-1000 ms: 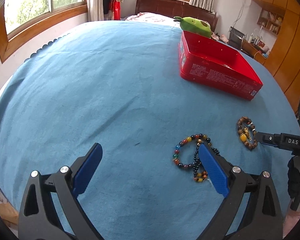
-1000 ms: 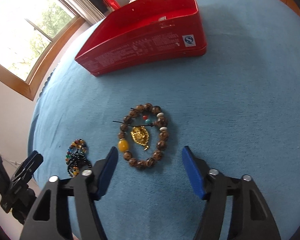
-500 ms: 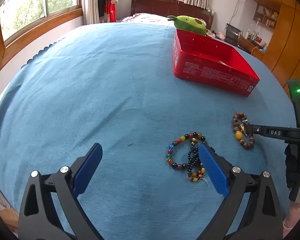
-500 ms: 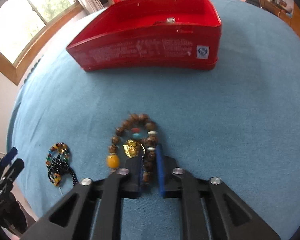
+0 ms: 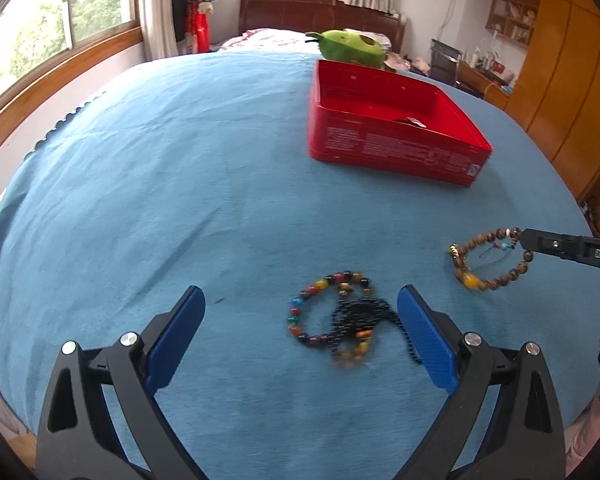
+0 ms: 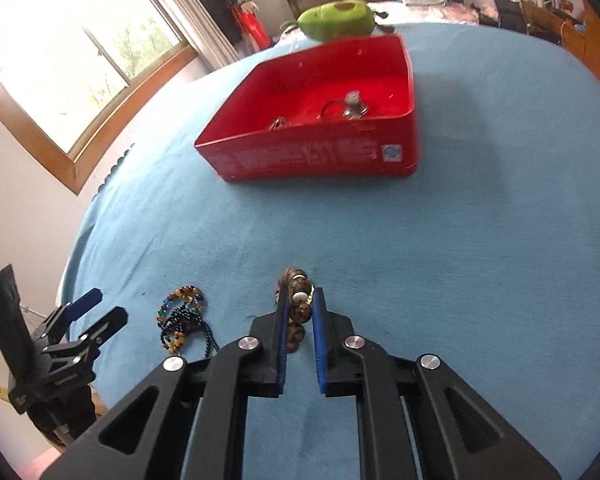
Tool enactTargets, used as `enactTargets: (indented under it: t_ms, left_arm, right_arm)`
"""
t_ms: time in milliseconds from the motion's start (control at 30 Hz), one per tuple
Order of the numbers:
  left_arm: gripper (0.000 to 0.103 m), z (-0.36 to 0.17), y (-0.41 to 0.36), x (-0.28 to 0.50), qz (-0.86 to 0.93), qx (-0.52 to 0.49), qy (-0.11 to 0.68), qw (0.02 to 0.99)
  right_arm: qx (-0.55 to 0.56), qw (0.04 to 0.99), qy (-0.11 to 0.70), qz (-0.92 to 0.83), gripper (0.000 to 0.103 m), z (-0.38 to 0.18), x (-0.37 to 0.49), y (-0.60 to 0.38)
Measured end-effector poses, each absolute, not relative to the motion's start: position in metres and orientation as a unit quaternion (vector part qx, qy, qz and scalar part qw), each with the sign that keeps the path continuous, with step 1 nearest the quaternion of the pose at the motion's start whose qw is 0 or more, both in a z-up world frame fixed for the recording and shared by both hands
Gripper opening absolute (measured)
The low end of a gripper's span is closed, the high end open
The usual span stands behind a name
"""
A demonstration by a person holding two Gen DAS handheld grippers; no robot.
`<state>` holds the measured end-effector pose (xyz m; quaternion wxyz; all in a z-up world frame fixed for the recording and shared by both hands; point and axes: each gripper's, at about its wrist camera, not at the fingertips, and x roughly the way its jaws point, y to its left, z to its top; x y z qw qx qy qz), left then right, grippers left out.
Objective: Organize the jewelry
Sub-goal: 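Grasp the brown bead bracelet with the right tool and lift it, then grasp the gold leaf pendant with the left tool while the right holds the bracelet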
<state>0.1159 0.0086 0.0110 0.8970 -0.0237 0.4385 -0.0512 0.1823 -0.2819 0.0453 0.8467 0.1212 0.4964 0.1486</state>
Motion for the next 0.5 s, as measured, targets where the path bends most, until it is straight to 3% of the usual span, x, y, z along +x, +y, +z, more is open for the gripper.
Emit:
enactTargets:
  t_ms: [200,500]
  left_arm:
    - [0.096,0.012,-0.026,0.13,-0.08,0.01,0.439,0.895]
    - [0.092,-0.012,-0.088,0.182,-0.134,0.0,0.513,0.848]
  right_arm:
    - [0.125,0.848,0.502,0.116,0.011,0.033,0.168,-0.306]
    - [0.147,0.836,0.521,0.086,0.011,0.008,0.165,-0.342]
